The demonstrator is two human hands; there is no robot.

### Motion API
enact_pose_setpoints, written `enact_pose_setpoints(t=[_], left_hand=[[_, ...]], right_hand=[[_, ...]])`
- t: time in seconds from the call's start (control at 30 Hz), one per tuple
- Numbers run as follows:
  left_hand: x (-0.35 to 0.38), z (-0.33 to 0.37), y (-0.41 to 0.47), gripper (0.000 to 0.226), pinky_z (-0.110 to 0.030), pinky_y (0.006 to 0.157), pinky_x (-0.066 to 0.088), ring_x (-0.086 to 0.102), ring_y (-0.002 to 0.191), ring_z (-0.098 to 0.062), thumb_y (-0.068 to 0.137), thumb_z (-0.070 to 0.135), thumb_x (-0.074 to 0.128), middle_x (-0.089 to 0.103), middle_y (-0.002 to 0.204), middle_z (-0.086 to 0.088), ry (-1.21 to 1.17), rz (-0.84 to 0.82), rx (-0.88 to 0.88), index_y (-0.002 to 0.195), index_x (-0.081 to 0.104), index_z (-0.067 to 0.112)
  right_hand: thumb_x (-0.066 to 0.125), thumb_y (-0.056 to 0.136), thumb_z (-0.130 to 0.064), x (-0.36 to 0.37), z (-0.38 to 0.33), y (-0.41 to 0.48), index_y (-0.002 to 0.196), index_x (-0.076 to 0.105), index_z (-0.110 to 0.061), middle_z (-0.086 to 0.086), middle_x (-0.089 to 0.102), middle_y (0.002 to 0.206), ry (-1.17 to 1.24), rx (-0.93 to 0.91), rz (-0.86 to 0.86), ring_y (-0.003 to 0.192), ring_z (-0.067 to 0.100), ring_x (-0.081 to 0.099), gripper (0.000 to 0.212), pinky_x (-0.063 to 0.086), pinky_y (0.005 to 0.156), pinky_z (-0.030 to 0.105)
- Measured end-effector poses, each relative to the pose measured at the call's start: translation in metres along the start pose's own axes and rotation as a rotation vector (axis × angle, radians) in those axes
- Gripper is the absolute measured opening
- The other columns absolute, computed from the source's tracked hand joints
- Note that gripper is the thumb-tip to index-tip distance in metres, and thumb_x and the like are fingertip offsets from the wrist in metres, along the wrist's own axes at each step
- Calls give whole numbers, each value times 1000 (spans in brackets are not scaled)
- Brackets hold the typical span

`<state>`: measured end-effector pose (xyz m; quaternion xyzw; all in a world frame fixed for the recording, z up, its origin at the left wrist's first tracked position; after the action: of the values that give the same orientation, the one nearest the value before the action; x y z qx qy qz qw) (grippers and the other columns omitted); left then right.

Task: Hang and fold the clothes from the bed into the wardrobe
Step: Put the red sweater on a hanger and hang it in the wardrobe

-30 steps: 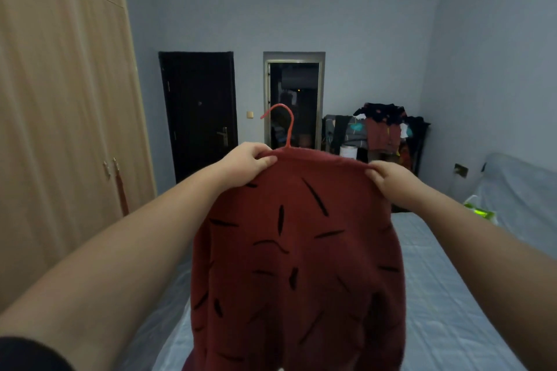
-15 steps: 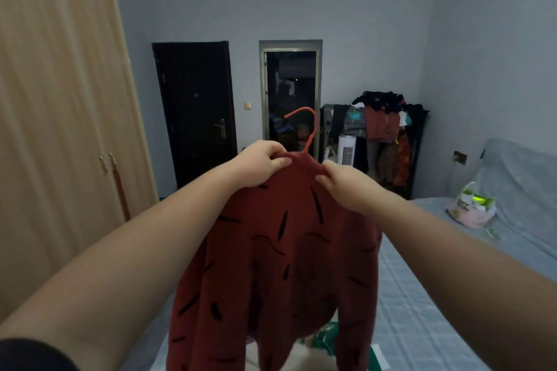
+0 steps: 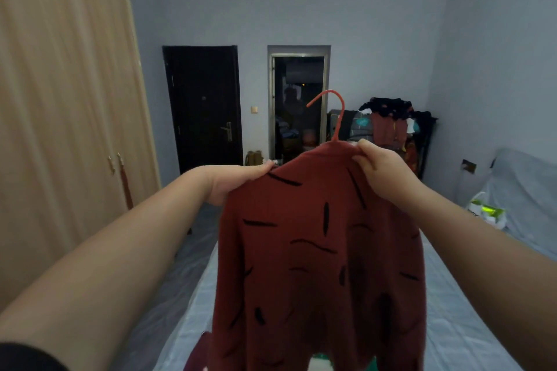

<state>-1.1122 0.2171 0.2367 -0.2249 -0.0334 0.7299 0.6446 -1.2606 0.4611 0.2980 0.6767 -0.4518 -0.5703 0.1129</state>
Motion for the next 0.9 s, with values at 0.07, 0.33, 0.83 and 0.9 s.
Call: enact_pose_setpoints(t=[0.07, 0.33, 0.83, 0.9], left_hand=[[1, -5, 5, 76, -44, 112, 40, 59, 125, -29, 79, 64, 66, 64, 133, -13, -15, -76, 0, 130, 63, 8], [15, 7, 11, 38, -45, 103, 47, 66, 105, -27, 89, 31, 64, 69, 118, -15, 13, -182, 131, 120, 68, 8], [24, 71, 12, 23, -38, 79, 49, 61, 87, -27, 84, 21, 74, 62, 94, -8, 638, 645, 662, 94, 54, 17], [5, 65, 12, 26, -34, 73, 48, 60, 86, -23, 85, 36, 74, 62, 95, -2, 759, 703, 545, 98, 59, 20]], right_hand=[[49, 101, -25, 0, 4, -2, 88, 48, -26, -7, 59, 76, 9, 5, -19, 70, 14, 56, 13, 44, 65, 36], [51, 100, -28, -2, 20, -6, 92, 52, -28, -7, 61, 80, -33, 15, -83, 75, 16, 59, 9, 45, 68, 34], [50, 100, -28, 26, -4, 2, 92, 54, -23, -2, 62, 85, -71, 10, -139, 79, 20, 58, 10, 49, 72, 38], [51, 99, -26, 18, 2, 4, 92, 57, -23, -4, 63, 85, 0, 30, -104, 80, 18, 58, 10, 48, 72, 36]])
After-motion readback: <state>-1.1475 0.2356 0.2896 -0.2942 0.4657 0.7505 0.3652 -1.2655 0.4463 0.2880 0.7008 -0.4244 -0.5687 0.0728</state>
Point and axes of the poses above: each hand's wrist, its own y-axis towards the middle knuckle, its own x-axis out of the palm, z = x × y, the point moved 7 cm from there along y, towards the middle knuckle
